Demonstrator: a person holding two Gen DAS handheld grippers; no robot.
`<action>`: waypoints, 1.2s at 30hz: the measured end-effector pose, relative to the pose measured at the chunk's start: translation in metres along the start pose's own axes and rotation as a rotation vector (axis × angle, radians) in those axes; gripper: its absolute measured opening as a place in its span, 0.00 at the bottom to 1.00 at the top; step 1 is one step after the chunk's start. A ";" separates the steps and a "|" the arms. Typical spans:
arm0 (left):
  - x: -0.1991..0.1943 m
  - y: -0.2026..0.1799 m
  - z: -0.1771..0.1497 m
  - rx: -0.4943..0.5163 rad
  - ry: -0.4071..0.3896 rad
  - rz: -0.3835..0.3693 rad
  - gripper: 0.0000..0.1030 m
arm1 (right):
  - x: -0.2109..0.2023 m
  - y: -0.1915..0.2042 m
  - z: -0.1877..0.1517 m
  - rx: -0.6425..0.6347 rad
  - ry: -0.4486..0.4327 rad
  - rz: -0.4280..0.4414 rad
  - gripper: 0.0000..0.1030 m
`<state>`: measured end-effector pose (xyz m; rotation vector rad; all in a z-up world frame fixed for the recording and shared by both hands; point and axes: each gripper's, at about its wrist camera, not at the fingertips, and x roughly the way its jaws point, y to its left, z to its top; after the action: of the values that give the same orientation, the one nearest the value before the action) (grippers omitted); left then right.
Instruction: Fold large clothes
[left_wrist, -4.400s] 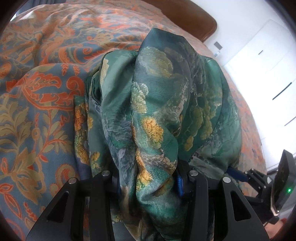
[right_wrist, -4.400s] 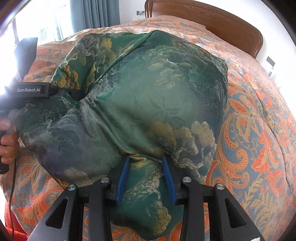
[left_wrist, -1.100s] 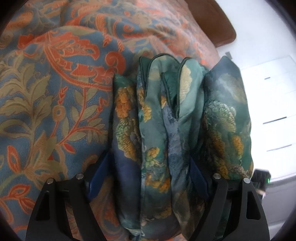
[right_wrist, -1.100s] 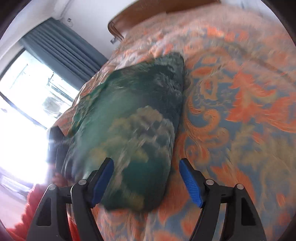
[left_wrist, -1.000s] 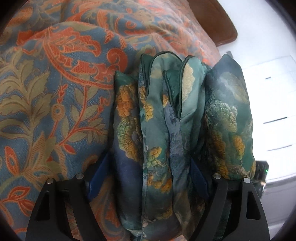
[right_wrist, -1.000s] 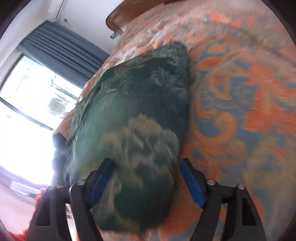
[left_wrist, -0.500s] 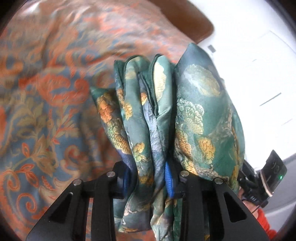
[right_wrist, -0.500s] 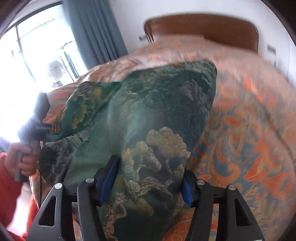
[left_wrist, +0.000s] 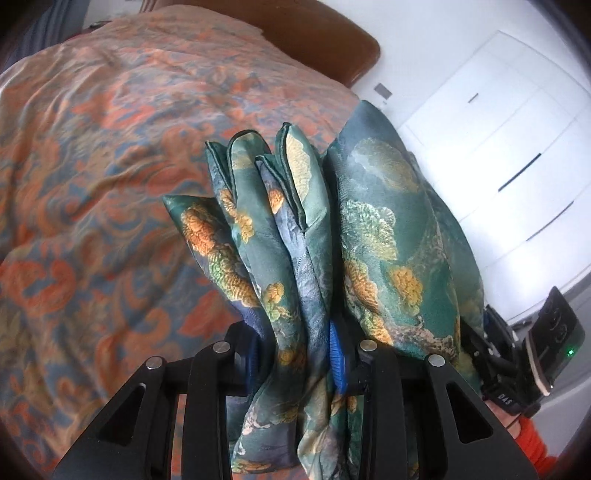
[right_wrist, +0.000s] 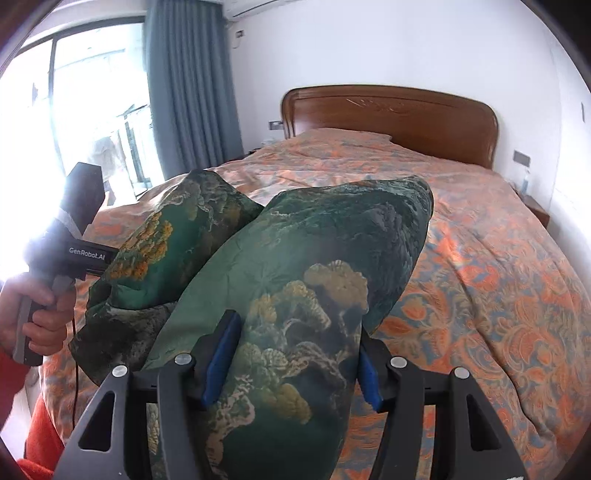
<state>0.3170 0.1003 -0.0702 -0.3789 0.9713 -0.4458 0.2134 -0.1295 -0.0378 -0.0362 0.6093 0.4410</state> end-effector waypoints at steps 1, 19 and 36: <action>0.001 -0.002 0.001 0.006 0.001 -0.001 0.30 | -0.002 -0.003 -0.001 0.002 -0.001 -0.005 0.57; 0.096 0.047 0.033 -0.074 -0.014 0.086 0.42 | 0.089 -0.066 0.010 0.054 0.035 -0.065 0.57; -0.084 -0.045 -0.110 0.342 -0.476 0.535 0.99 | -0.023 -0.047 -0.037 0.021 -0.044 -0.248 0.81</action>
<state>0.1740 0.0937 -0.0455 0.0932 0.4860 -0.0201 0.1959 -0.1864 -0.0596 -0.0810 0.5573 0.1943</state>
